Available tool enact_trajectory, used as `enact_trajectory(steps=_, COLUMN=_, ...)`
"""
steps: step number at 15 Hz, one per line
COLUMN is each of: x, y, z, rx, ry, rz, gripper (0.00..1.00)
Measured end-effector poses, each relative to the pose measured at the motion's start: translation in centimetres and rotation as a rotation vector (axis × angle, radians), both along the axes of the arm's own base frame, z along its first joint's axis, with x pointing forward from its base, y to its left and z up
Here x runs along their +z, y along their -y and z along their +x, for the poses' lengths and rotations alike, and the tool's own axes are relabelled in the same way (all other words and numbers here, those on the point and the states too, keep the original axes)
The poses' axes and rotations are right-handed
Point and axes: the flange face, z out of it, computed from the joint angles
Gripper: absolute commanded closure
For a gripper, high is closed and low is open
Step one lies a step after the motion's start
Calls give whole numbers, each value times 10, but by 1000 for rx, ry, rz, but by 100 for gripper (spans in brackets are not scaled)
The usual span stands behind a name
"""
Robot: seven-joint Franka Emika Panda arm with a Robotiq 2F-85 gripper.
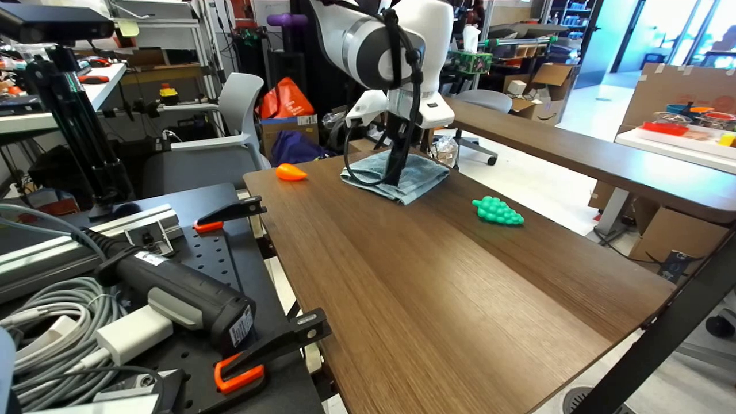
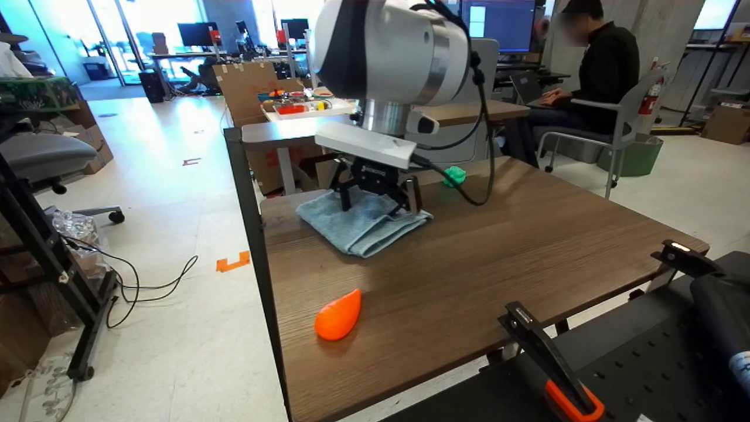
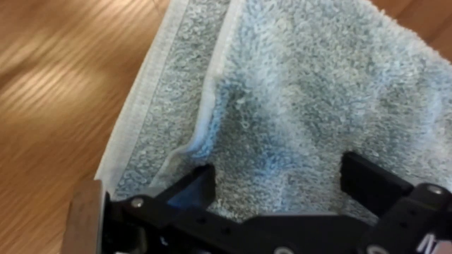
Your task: Use the towel to wipe the table
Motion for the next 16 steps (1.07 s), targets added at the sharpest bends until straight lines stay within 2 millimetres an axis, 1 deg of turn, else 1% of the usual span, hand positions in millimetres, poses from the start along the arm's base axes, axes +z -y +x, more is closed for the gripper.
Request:
enact_trajectory(steps=3, x=8, y=48, z=-24, rx=93, ry=12, rz=-78, gripper=0)
enact_trajectory(steps=5, x=13, y=77, z=-44, rx=150, ry=24, rz=-112, gripper=0)
enact_trajectory(steps=7, x=17, y=100, z=-70, rx=227, ry=16, rz=-137, gripper=0)
enact_trajectory(steps=8, x=18, y=108, z=-86, rx=273, ry=7, rz=-152, gripper=0)
enact_trajectory(steps=10, x=17, y=115, z=-120, rx=376, ry=-23, rz=-172, gripper=0)
enact_trajectory(steps=13, x=14, y=108, z=-172, rx=530, ry=-83, rz=-208, gripper=0)
enact_trajectory(steps=15, x=11, y=100, z=-196, rx=619, ry=-116, rz=-236, gripper=0)
enact_trajectory(steps=16, x=10, y=97, z=-204, rx=645, ry=-127, rz=-253, gripper=0)
